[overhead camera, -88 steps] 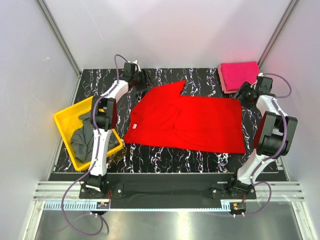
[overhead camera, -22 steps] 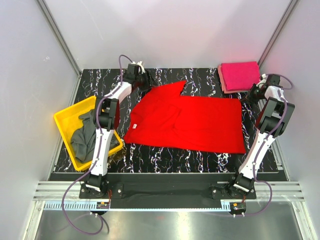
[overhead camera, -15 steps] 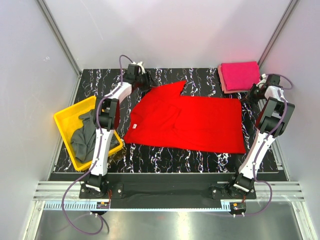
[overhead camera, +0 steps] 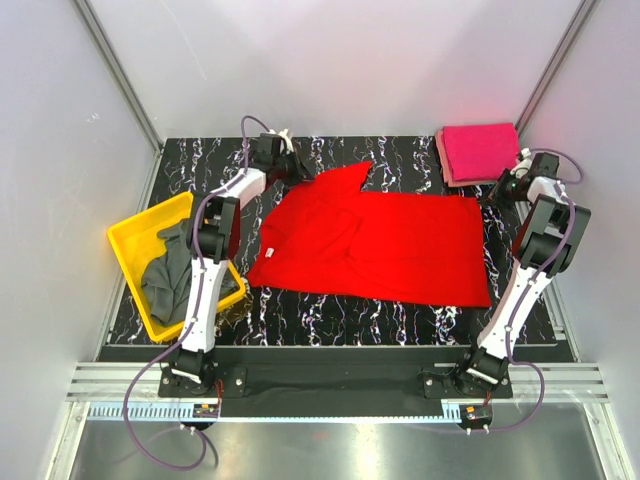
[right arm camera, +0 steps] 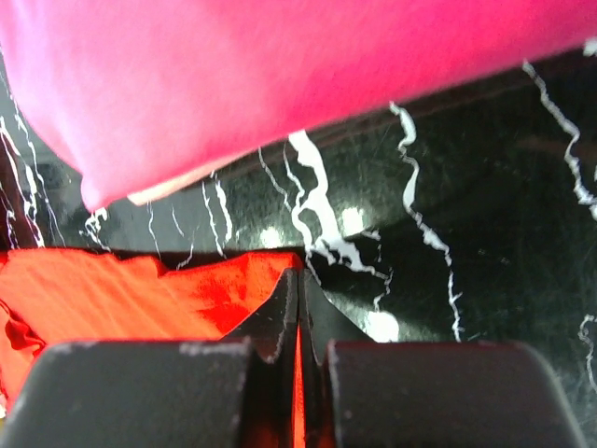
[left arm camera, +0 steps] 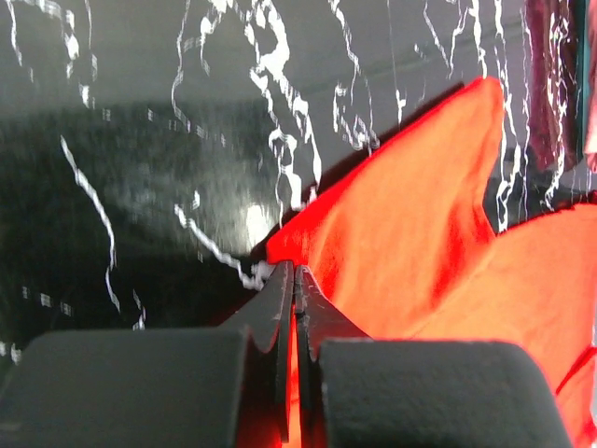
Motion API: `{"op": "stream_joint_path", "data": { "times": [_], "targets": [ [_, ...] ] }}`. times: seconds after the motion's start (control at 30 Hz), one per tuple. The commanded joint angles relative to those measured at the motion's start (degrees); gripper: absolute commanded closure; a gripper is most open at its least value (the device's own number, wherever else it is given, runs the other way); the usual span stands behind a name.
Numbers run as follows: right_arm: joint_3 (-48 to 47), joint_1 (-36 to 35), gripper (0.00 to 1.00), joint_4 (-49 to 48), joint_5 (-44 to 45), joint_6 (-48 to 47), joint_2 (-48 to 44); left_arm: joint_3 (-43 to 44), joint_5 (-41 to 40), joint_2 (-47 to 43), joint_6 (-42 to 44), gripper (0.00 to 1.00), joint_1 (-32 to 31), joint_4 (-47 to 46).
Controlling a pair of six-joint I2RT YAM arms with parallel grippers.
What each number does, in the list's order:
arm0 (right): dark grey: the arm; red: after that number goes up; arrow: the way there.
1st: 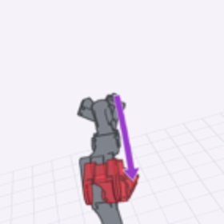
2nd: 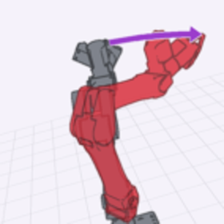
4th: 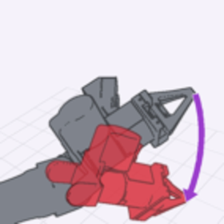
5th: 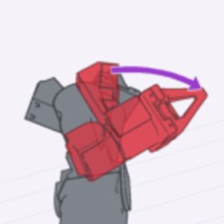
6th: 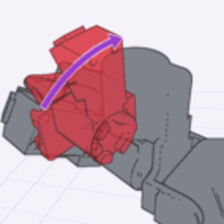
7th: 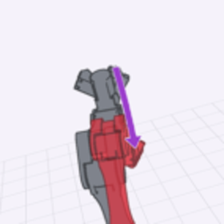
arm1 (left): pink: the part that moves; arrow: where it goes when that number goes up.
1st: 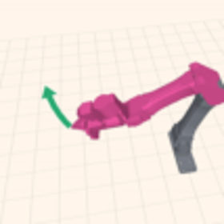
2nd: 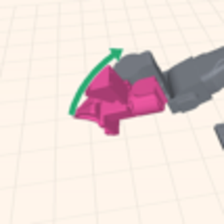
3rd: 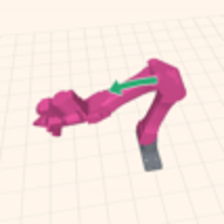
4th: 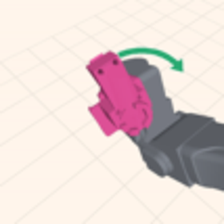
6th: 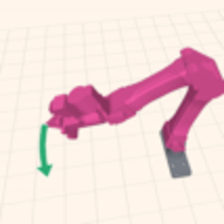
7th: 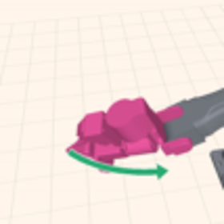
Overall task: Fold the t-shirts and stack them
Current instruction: Fold the tshirt
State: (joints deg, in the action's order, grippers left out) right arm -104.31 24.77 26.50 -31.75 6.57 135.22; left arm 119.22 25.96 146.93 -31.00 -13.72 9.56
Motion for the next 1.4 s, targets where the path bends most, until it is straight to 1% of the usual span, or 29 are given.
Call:
{"op": "stream_joint_path", "data": {
  "times": [0.0, 0.1, 0.23, 0.43, 0.53, 0.63, 0.67, 0.8, 0.83, 0.87, 0.9, 0.93, 0.97, 1.0, 1.07, 1.13, 1.23, 1.37],
  "targets": [
    [3.0, -0.1, 1.00, -6.4, -0.7, -1.4, -6.4, -4.1, 1.3, -9.6, -1.4, 1.00, 0.3, -6.3],
    [6.1, 0.0, 1.00, -8.7, 1.8, -1.5, -8.7, -5.8, 0.9, -12.5, -1.3, 1.00, 0.4, -7.3],
    [10.4, -0.1, 1.00, -13.7, 2.6, -0.9, -11.8, -5.5, 0.8, -13.6, 0.2, 1.00, 0.4, -5.4],
    [15.8, 0.1, 1.00, -20.5, 3.7, 0.9, -15.8, -7.7, 0.9, -15.4, 1.1, 1.00, 0.8, -6.0],
    [18.1, 0.2, 1.00, -22.4, 4.6, 2.2, -17.4, -8.8, 1.7, -16.2, 1.6, 1.00, 0.8, -6.3],
    [21.9, 0.2, 1.00, -25.2, 6.4, 3.4, -20.5, -11.2, 2.3, -17.7, 1.9, 1.00, 0.9, -6.0],
    [24.5, 0.2, 1.00, -25.8, 7.3, 3.8, -21.5, -13.3, 2.3, -19.3, 2.1, 1.00, 0.8, -6.5],
    [28.2, 0.2, 1.00, -27.6, 9.8, 4.9, -25.1, -18.6, 1.0, -23.3, 3.9, 1.00, 0.9, -7.2],
    [26.7, 0.2, 1.00, -26.8, 10.3, 5.5, -24.5, -19.2, 0.7, -23.8, 4.4, 1.00, 0.9, -7.3],
    [24.8, 0.3, 0.99, -23.4, 10.6, 6.4, -23.4, -19.4, 0.5, -23.9, 4.6, 1.00, 0.9, -6.7],
    [22.0, 0.3, 0.91, -20.3, 10.0, 6.4, -21.9, -19.1, 0.5, -23.6, 4.9, 1.00, 0.9, -6.0],
    [18.9, 0.3, 0.78, -13.0, 8.9, 5.8, -18.3, -18.9, 0.8, -23.0, 4.9, 1.00, 0.9, -5.6],
    [13.9, 0.3, 0.70, -10.5, 6.6, 5.0, -16.8, -17.9, 1.1, -22.4, 4.8, 1.00, 1.1, -5.2],
    [13.0, 0.2, 0.67, -9.8, 5.6, 4.8, -15.8, -17.3, 1.7, -21.0, 4.5, 1.00, 1.1, -4.9],
    [12.1, 0.3, 0.66, -10.0, 5.7, 4.2, -13.9, -16.1, 3.1, -19.5, 3.8, 1.00, 1.2, -4.8],
    [9.3, 0.3, 0.66, -6.8, 5.7, 3.2, -11.4, -16.2, 3.5, -19.1, 3.1, 1.00, 1.1, -6.2],
    [5.8, 0.3, 0.60, -4.4, 4.3, 2.5, -8.0, -15.9, 3.7, -18.6, 2.9, 1.00, 1.2, -6.7],
    [1.9, 0.2, 0.57, -1.5, 3.6, 1.5, -4.4, -15.9, 3.9, -18.3, 2.9, 1.00, 1.2, -7.0]
  ]
}}
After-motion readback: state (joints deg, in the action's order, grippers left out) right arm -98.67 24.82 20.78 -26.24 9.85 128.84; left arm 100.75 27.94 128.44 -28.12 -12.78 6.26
